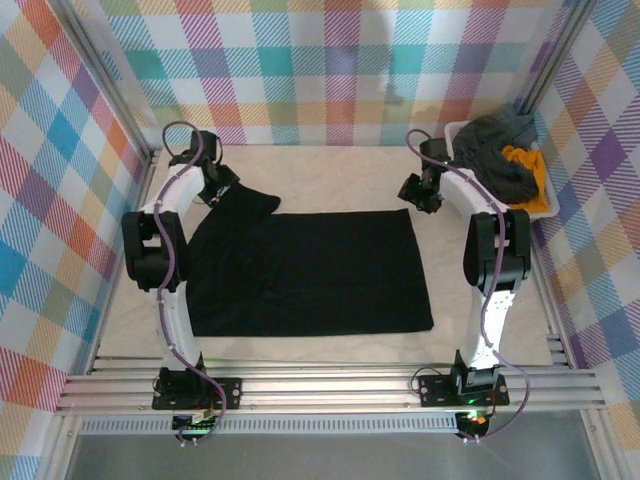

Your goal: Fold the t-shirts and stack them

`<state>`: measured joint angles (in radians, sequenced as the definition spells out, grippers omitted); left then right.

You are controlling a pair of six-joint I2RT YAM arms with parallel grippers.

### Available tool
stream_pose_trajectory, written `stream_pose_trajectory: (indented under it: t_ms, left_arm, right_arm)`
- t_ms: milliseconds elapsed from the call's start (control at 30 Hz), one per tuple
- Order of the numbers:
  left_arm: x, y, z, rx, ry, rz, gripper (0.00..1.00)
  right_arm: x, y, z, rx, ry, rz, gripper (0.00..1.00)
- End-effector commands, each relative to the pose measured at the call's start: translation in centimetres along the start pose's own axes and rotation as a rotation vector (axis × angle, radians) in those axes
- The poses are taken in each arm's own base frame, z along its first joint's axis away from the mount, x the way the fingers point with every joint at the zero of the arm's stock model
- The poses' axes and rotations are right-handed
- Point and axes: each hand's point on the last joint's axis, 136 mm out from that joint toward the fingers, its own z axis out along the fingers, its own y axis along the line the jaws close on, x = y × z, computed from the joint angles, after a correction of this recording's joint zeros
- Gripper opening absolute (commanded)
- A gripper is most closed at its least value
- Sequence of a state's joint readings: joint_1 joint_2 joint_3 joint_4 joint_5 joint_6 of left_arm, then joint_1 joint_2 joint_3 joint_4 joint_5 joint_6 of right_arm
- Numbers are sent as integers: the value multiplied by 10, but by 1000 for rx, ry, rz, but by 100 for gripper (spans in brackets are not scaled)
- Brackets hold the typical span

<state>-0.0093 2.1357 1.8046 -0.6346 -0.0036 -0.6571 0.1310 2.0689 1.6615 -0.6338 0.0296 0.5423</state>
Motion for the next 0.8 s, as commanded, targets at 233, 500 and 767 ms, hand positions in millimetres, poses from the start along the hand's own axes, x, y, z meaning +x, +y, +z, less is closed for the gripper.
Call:
stream_pose_trajectory:
  t_ms: [233,500,767]
  left_arm:
    - [-37,-22,48,33,-93,193,68]
    - [-54,-19,81,-65,-137,305,70]
    - [-34,-29,108,4,-39,287,54]
  right_arm:
    - [-5,4,38,20,91,-130,50]
    - [1,1,31,38,116,-122,50]
    - [10,-5,28,29,96,-105,50]
